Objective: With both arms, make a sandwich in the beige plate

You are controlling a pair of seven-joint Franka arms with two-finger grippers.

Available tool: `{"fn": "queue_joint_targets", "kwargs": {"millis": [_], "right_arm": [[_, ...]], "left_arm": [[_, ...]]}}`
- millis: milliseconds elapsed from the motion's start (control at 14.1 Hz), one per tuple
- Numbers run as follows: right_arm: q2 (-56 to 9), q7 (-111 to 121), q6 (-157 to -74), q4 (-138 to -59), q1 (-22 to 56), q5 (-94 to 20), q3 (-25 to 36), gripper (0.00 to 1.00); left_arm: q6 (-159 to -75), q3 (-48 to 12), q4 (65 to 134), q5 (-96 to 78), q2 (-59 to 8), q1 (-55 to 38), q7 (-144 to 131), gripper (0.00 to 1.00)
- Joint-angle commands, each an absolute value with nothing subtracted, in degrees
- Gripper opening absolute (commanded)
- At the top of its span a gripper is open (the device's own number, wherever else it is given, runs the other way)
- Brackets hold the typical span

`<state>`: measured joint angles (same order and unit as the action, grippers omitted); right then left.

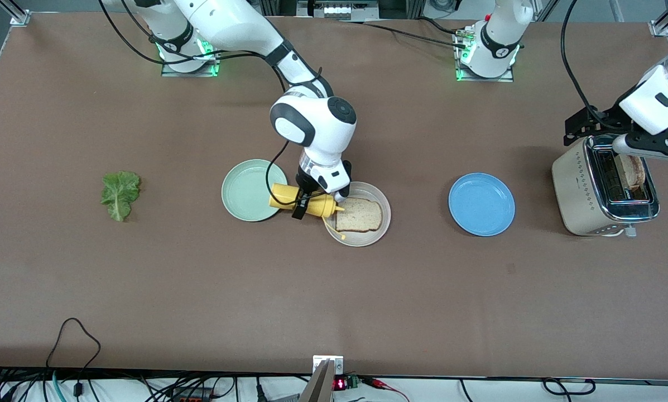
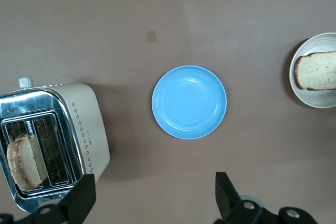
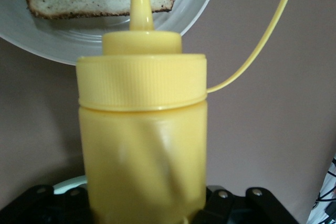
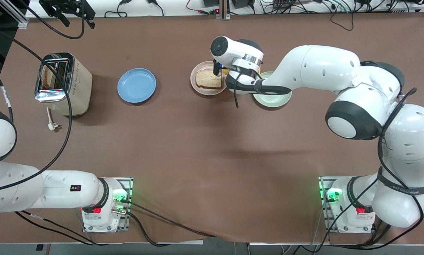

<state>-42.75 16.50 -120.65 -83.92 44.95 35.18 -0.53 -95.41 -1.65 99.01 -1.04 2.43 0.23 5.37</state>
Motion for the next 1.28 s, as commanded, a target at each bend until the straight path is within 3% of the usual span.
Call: {"fn": "queue_joint_targets", "kwargs": {"millis": [0, 497, 781, 1207], "right_arm": [[-43.2, 15.8, -118.9, -82.0, 46.0, 36.3, 0.3, 0.34], [-39.9, 15.6, -119.0, -82.9, 43.3, 35.2, 0.0, 0.35], [-32.6, 20.5, -119.2, -86.9, 40.9, 29.4, -0.3, 0.35], [-19.4, 40.7, -120.8, -95.4, 31.7, 10.1, -0.4, 0.35]], "left_arm": [[-94.2, -2.0, 97.4, -2.1, 2.4, 0.4, 5.3, 1.00], [-94.2, -2.3, 97.1, -2.0, 2.4, 0.3, 5.3, 1.00], [-94.0, -2.3, 97.1, -2.0, 2.4, 0.4, 5.2, 1.00], [-92.8, -2.4, 95.9, -2.0, 1.8, -0.2, 5.0, 1.00]]}}
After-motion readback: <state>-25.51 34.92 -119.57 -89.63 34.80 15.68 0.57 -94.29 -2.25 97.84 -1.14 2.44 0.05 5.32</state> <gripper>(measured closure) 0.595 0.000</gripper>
